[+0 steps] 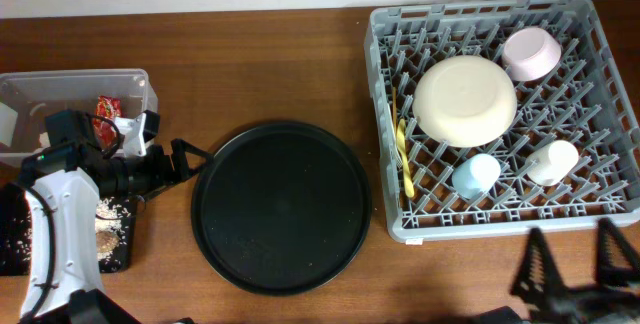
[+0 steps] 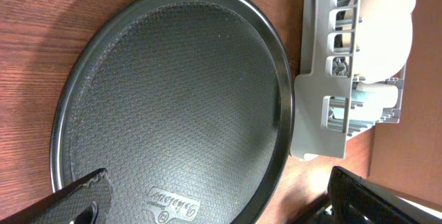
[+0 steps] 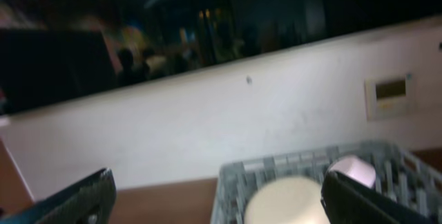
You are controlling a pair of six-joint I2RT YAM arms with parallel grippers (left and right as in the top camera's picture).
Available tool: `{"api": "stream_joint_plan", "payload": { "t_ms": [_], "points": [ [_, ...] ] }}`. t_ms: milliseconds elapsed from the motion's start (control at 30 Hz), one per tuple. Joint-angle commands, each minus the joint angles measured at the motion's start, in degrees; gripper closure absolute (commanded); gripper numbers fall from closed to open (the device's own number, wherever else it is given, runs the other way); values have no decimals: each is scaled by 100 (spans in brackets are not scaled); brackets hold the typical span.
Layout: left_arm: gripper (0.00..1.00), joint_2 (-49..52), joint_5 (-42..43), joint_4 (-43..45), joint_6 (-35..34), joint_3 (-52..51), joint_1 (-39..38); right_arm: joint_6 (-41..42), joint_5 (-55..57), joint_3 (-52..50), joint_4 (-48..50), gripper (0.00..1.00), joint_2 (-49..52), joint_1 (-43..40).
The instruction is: Sort waste into correct bins and load items into the dishwasher rack
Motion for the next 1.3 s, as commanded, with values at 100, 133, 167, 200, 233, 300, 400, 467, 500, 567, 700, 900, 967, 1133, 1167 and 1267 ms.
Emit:
{"api": "stream_joint_plan", "payload": {
  "t_ms": [100,133,167,200,233,300,400,467,500,567,700,900,967,1133,1167,1267],
  "points": [
    [0,15,37,-9,15,66,31,529,63,-2400,2708,2,-116,-240],
    [1,15,37,-9,15,66,31,697,63,-2736,3029,2,-116,-328],
    [1,15,37,-9,15,66,31,852,61,-2981,3246,2,-116,-411],
    [1,15,37,-9,15,66,31,1078,63,-3298,3464,2,-118,-527],
    [0,15,37,-9,15,66,31,1207,63,-3517,3622,2,-118,-610],
    [0,15,37,-9,15,66,31,1224,59,-3810,3856,2,-118,-688],
    [1,15,37,-9,15,66,31,1167,68,-4129,4138,2,-118,-758],
    [1,15,37,-9,15,66,31,1010,66,-4398,4341,2,-118,-763],
    [1,15,37,-9,15,66,31,957,61,-4470,4363,2,-118,-763],
    [0,15,37,-9,15,66,31,901,61,-4625,4339,2,-118,-761],
    [1,15,37,-9,15,66,31,-2,-275,-4625,4157,2,-118,-761],
    [1,15,37,-9,15,66,31,-612,-391,-4625,3237,2,-118,-761],
    [0,15,37,-9,15,66,31,-656,-396,-4625,3018,2,-118,-761],
    [0,15,37,-9,15,66,31,-798,-437,-4625,2900,2,-118,-763],
    [1,15,37,-9,15,66,31,-798,-435,-4625,2903,2,-118,-763],
    [1,15,37,-9,15,66,31,-798,-435,-4625,2903,2,-118,-763]
  ]
}}
